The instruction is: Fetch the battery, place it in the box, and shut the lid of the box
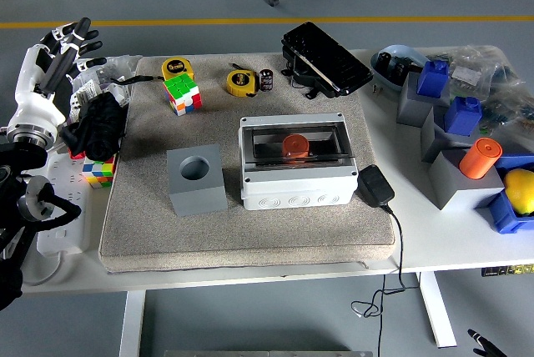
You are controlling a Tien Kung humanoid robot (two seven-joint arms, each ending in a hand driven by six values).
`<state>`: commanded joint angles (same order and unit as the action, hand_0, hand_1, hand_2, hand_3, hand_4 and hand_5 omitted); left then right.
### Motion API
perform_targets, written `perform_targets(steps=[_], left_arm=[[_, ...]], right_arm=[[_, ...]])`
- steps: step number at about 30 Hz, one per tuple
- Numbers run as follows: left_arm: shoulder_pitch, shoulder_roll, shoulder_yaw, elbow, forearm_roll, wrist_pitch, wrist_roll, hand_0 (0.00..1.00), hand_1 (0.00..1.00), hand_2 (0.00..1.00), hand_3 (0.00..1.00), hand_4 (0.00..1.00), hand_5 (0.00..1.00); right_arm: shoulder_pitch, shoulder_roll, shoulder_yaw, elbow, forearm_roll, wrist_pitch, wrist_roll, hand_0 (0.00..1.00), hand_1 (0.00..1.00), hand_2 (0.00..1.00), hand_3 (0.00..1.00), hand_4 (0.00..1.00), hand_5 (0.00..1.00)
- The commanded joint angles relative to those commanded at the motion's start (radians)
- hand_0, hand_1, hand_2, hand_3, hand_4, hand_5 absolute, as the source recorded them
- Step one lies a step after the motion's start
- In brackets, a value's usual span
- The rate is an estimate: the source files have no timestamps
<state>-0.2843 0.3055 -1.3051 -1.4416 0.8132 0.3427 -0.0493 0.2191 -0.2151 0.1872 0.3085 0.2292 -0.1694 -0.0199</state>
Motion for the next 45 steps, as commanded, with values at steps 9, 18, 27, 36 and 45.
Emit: perform_targets(steps=[9, 18, 27, 36, 45], left_arm=[[-0.002, -0.004, 0.02, 0.002, -0.004, -0.005, 0.002, 0.441, 0.633, 0.62, 0.598, 0.971, 0.48], [-0.006, -0.006, 0.058, 0.012, -0.007, -0.006, 0.002, 0.438, 0.633, 0.619, 0.599, 0.97, 0.484], [-0.003, -0.016, 0.068, 0.01, -0.009, -0.006, 0.002, 0.438, 0.632, 0.619, 0.599, 0.969, 0.484], [-0.009, -0.022, 0.05, 0.009, -0.007, -0.006, 0.004, 0.436, 0.629, 0.619, 0.598, 0.968, 0.485], [-0.01, -0.024, 0.06, 0.011, -0.005, -0.011, 0.011, 0.437, 0.624, 0.618, 0.597, 0.968, 0.486]], right_arm=[[0.006, -0.003, -0.007, 0.002, -0.006, -0.001, 0.002, 0.585, 0.639, 0.661, 0.576, 0.937, 0.497], [-0.012, 0.0, 0.006, 0.001, -0.006, 0.002, 0.01, 0.584, 0.639, 0.662, 0.576, 0.937, 0.497], [-0.023, 0.003, 0.023, 0.001, -0.011, 0.003, 0.013, 0.584, 0.639, 0.661, 0.576, 0.937, 0.497], [-0.02, 0.007, 0.025, 0.002, -0.012, 0.001, 0.013, 0.584, 0.639, 0.661, 0.576, 0.937, 0.497], [-0.019, 0.008, 0.028, 0.001, -0.011, 0.001, 0.012, 0.584, 0.639, 0.663, 0.576, 0.937, 0.497]])
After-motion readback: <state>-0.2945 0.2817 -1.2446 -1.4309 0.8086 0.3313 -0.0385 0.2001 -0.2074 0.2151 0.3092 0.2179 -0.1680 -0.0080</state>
